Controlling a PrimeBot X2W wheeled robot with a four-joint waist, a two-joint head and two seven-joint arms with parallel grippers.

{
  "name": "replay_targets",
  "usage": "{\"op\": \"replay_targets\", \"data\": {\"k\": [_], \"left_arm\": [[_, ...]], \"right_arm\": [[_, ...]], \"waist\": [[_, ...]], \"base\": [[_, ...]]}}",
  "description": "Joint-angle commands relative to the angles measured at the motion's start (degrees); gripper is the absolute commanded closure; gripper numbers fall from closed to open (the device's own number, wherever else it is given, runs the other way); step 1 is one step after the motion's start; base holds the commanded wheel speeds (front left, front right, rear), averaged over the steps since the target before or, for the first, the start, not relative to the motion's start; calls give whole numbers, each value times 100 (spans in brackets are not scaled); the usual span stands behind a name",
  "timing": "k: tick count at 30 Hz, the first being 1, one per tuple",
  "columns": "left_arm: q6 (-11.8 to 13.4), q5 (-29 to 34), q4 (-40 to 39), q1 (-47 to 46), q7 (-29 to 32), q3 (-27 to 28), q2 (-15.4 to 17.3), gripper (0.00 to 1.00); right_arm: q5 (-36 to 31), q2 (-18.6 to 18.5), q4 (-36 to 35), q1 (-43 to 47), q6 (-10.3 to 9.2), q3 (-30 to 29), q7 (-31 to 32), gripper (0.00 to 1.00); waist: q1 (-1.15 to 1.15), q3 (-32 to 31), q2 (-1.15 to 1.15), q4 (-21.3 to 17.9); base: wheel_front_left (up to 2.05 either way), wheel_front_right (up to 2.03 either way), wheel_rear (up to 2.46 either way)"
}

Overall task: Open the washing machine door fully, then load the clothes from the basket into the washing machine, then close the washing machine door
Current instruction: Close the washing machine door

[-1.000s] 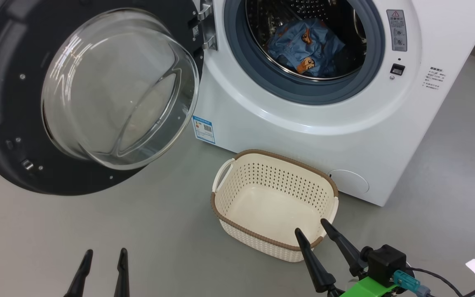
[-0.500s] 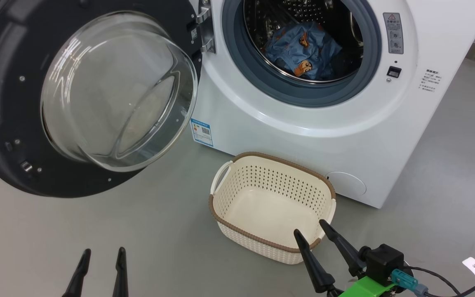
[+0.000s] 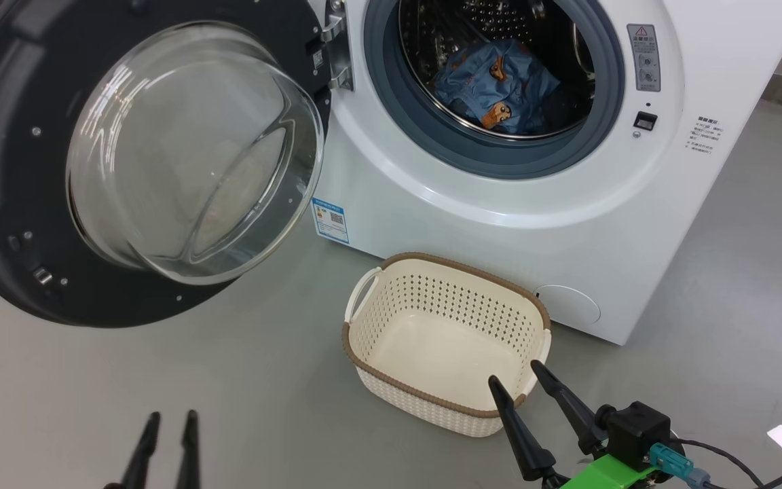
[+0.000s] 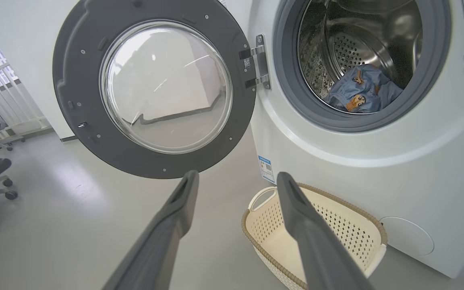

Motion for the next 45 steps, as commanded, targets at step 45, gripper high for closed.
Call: {"op": "replay_targets", "data": {"k": [45], "left_arm": [[-249, -3983, 3497, -5356, 1971, 4013, 3230, 100]], "right_arm": [[-657, -308, -1484, 473, 9, -435, 694, 0]], "waist": [[0, 1098, 0, -454]], "base": [[0, 0, 0]]}}
